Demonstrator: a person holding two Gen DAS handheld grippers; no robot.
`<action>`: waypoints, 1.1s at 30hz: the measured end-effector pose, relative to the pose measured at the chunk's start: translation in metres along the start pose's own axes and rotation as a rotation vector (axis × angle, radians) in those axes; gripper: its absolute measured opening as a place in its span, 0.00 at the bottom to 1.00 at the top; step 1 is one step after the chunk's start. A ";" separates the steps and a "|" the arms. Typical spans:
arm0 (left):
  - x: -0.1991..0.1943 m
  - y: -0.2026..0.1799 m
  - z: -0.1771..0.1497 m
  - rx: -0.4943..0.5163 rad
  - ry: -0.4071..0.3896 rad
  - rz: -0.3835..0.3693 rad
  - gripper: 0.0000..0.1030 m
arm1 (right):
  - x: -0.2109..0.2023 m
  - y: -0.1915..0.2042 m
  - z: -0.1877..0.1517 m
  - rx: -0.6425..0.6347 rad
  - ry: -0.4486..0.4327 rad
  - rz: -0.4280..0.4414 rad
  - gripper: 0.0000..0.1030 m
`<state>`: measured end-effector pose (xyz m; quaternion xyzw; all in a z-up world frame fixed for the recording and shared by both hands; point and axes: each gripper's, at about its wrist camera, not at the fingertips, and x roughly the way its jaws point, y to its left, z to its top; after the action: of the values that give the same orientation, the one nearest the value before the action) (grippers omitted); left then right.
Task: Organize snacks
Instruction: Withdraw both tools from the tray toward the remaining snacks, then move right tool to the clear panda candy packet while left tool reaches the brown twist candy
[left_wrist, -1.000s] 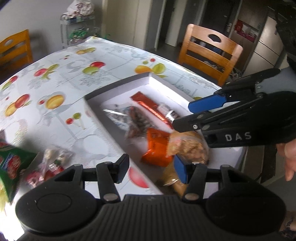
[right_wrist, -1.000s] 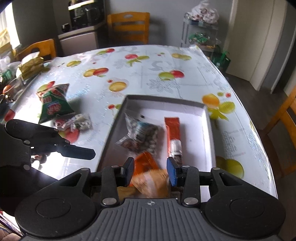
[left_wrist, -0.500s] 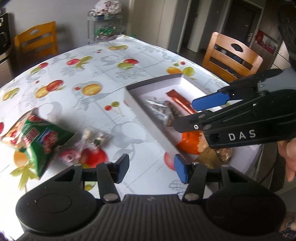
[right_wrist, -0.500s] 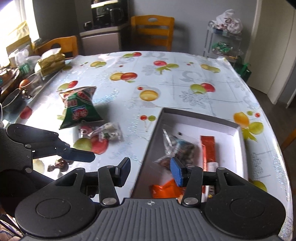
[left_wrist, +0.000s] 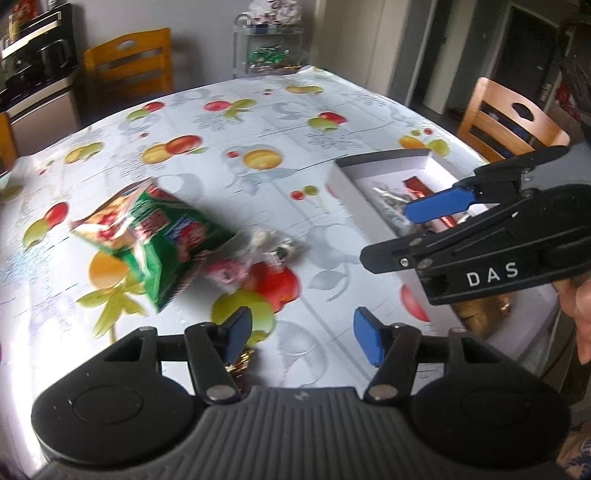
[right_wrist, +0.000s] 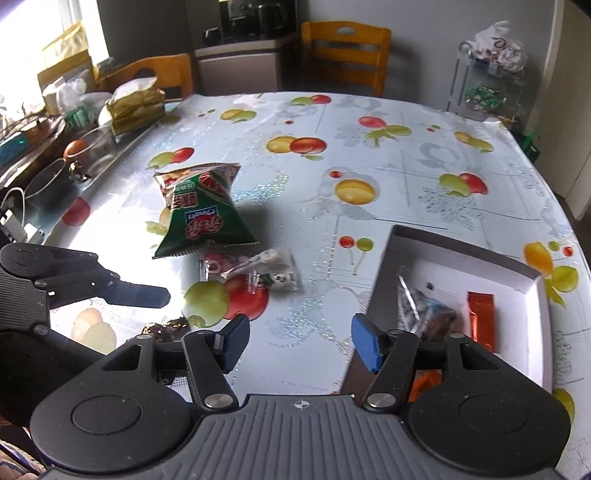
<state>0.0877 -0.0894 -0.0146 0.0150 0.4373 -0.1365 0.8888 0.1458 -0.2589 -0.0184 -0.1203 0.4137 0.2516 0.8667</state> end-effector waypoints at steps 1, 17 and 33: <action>-0.001 0.003 -0.001 -0.006 0.001 0.008 0.59 | 0.002 0.001 0.001 -0.003 0.003 0.002 0.63; -0.002 0.036 -0.019 -0.091 0.036 0.076 0.60 | 0.031 0.020 0.017 -0.053 0.033 0.028 0.73; 0.006 0.045 -0.032 -0.116 0.069 0.080 0.60 | 0.058 0.024 0.020 -0.083 0.068 0.022 0.74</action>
<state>0.0779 -0.0426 -0.0436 -0.0144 0.4741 -0.0749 0.8772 0.1772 -0.2109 -0.0503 -0.1597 0.4333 0.2739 0.8436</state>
